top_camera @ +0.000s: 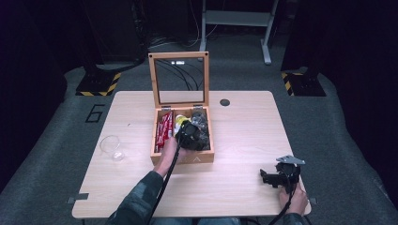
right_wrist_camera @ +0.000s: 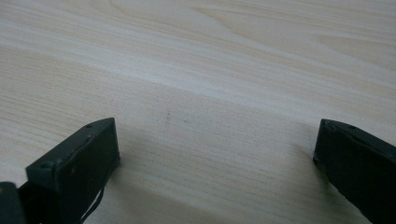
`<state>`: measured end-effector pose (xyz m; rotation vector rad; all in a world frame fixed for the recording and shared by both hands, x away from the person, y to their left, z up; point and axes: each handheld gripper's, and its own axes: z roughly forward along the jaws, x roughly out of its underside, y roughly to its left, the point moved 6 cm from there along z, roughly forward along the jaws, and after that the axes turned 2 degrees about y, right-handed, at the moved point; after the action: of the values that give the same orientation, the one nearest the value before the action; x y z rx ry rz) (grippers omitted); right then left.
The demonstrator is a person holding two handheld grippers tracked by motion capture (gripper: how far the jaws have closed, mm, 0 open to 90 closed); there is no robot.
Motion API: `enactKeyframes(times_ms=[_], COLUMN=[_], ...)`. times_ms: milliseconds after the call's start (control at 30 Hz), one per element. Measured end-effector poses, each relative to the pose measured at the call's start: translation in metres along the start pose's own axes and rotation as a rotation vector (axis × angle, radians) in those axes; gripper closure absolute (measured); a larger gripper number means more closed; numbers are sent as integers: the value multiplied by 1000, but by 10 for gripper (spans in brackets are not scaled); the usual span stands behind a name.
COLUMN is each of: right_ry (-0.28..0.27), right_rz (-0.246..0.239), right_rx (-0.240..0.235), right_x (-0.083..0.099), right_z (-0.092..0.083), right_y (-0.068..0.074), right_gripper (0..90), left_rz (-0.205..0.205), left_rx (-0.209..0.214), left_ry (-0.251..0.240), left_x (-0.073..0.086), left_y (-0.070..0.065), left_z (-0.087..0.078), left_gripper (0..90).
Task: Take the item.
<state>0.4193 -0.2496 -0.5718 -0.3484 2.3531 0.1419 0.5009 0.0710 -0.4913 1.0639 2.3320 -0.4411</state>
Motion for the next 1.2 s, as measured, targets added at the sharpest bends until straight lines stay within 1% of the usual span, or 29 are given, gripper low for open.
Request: enactKeyframes(times_ms=[33, 67, 133, 167, 233, 267, 300, 333, 467, 500, 533, 567, 600, 633, 700, 733, 767, 800, 833, 867, 1000, 1067, 1167, 1200], right_ry=[-2, -2, 0, -2, 1, -5, -4, -3, -4, -3, -5, -3, -3, -4, -3, -4, -4, -5, -3, -4, -5, -4, -4, -3], right_rz=[-4, -4, 0, -5, 0, 3, 3, 3, 4, 3, 4, 3, 3, 4, 3, 3, 3, 4, 3, 3, 4, 3, 3, 3], right_rx=[0, -1, 0, -1, -1, -4, -4, -3, -4, -4, -6, -5, -5, -5, -5, -5, -5, -6, -5, -5, -6, -5, -5, -5], right_x=[0, 0, 0, 0, 0, -1, -1, -1, -1, -1, -1, -1, -1, -1, -1, -1, -1, -1, -1, -1, -1, -1, -1, -1], right_z=[0, 0, 0, 0, 0, 0, 0, 0, 0, 1, 1, 1, 1, 1, 1, 1, 1, 1, 1, 1, 1, 1, 1, 1], right_y=[0, 0, 0, 0, 0, 1, 1, 1, 1, 1, 1, 1, 1, 1, 1, 1, 1, 1, 1, 1, 1, 1, 1, 1], right_gripper=[0, 0, 0, 0, 0, 0, 0, 0, 0, 0, 0, 0, 0, 0, 0, 0, 0, 0, 0, 0, 0, 0, 0, 0], left_rz=[0, 9, 12, 15, 17, 25, 25, 19, 19, 12, 18, 12, 22, 21, 17, 24, 22, 28, 24, 29, 32, 44, 46, 45], left_rx=[0, -2, -7, -13, -6, -14, -14, -15, -14, -11, -17, -18, -25, -29, -32, -41, -41, -47, -50, -54, -53, -51, -53, -55], left_ry=[0, 4, -3, -5, -5, -20, -28, -34, -43, -53, -59, -66, -71, -83, -89, -100, -109, -111, -121, -128, -135, -144, -142, -155], left_x=[0, 0, 0, 0, -1, -2, -3, -3, -3, -4, -4, -5, -6, -7, -8, -9, -9, -10, -11, -12, -13, -14, -15, -16], left_y=[0, -1, -1, -2, -3, -3, -3, -3, -3, -4, -4, -4, -3, -3, -4, -4, -5, -4, -5, -5, -6, -6, -6, -6], left_z=[0, -1, -1, -2, -3, -5, -6, -7, -11, -12, -14, -15, -17, -18, -20, -21, -23, -24, -26, -27, -31, -33, -35, -37], left_gripper=[743, 753, 772, 776, 783, 785, 787, 789, 792, 793, 793, 794, 794, 794, 794, 795, 795, 795, 796, 796, 796, 796, 797, 797])
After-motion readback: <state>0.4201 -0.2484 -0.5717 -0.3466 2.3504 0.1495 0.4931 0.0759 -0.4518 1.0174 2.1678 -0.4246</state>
